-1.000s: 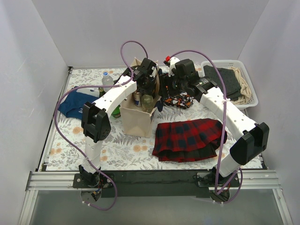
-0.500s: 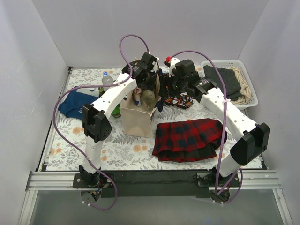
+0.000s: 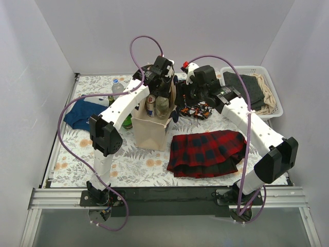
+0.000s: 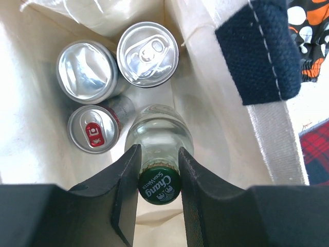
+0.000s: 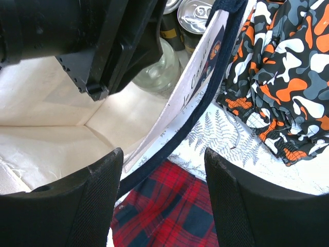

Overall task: Take the beverage out of the canvas bag
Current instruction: Take out the drink from the canvas bag, then place the drink at the center of the board.

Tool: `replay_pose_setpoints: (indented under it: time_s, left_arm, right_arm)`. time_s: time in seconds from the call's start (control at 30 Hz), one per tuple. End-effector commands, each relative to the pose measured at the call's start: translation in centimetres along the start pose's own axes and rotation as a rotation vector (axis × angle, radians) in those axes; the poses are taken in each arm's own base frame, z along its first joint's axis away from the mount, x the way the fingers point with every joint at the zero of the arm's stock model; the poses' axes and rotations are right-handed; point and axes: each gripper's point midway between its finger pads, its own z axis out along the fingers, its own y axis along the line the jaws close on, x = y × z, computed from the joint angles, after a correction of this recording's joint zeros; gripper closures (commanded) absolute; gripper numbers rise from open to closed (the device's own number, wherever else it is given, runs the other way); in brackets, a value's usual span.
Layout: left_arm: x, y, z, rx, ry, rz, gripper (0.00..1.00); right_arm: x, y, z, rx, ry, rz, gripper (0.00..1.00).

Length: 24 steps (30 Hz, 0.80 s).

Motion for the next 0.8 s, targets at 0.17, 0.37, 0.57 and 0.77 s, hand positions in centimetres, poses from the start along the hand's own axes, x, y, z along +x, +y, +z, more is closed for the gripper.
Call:
replay_pose_setpoints:
  time_s: [0.17, 0.37, 0.57, 0.77]
  left_arm:
    - [-7.1, 0.0, -7.0, 0.029, -0.269, -0.048, 1.0]
    - [-8.7, -0.2, -9.6, 0.062, -0.339, -0.077, 1.0]
    - [-10.0, -0.1, -12.6, 0.085, -0.412, -0.099, 1.0]
    - [-10.8, 0.4, -15.5, 0.092, -0.472, -0.117, 1.0]
  right_arm:
    - [-1.3, 0.0, -1.5, 0.002, -0.067, -0.008, 0.3]
    - [-1.5, 0.1, -2.0, -0.002, -0.08, -0.002, 0.3]
    - [-1.8, 0.6, -3.1, -0.017, -0.1, 0.005, 0.3]
    - [-1.8, 1.0, -3.6, -0.039, -0.108, 0.012, 0.3]
